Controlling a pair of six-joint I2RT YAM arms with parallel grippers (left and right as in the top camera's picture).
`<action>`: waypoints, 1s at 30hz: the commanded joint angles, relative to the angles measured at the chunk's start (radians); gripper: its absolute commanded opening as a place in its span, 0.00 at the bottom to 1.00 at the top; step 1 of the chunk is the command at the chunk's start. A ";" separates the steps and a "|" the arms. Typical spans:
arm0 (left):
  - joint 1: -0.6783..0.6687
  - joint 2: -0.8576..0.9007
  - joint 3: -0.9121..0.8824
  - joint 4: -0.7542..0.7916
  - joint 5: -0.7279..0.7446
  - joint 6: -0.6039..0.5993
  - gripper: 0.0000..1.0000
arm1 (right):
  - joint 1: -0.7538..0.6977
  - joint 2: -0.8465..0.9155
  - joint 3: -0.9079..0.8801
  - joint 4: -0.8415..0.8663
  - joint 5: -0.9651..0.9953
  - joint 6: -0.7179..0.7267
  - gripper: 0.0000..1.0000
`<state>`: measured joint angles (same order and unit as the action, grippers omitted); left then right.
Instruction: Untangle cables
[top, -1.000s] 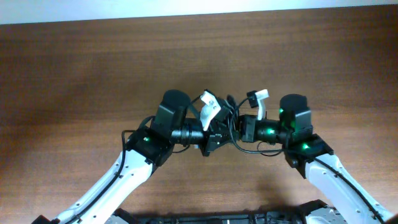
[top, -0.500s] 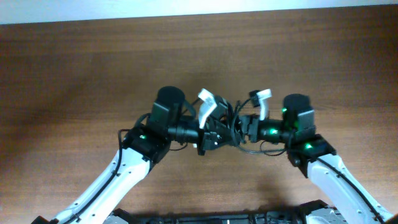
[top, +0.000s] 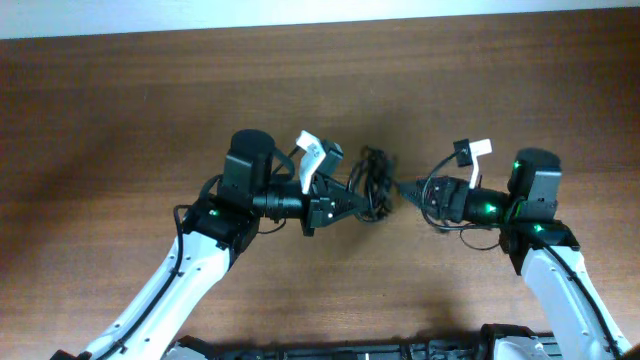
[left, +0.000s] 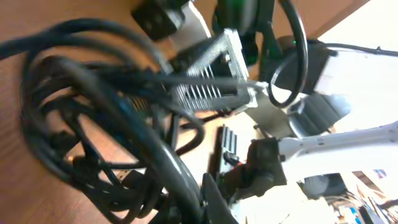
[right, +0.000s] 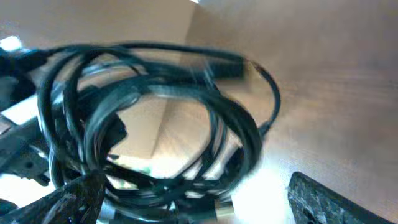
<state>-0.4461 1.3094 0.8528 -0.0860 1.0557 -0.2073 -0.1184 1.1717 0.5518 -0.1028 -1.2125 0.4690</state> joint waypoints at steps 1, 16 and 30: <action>0.012 -0.006 0.014 0.034 -0.040 -0.013 0.00 | -0.003 0.002 0.002 -0.096 0.165 -0.013 0.94; -0.069 0.264 0.014 0.145 -0.047 -0.017 0.00 | -0.007 0.002 0.002 -0.227 0.556 0.029 0.96; 0.027 0.567 0.014 -0.039 -0.166 -0.016 0.00 | -0.007 0.002 0.002 -0.257 0.598 0.029 0.97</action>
<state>-0.4610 1.8378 0.8734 -0.0345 1.0798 -0.2283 -0.1204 1.1721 0.5518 -0.3565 -0.6357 0.4980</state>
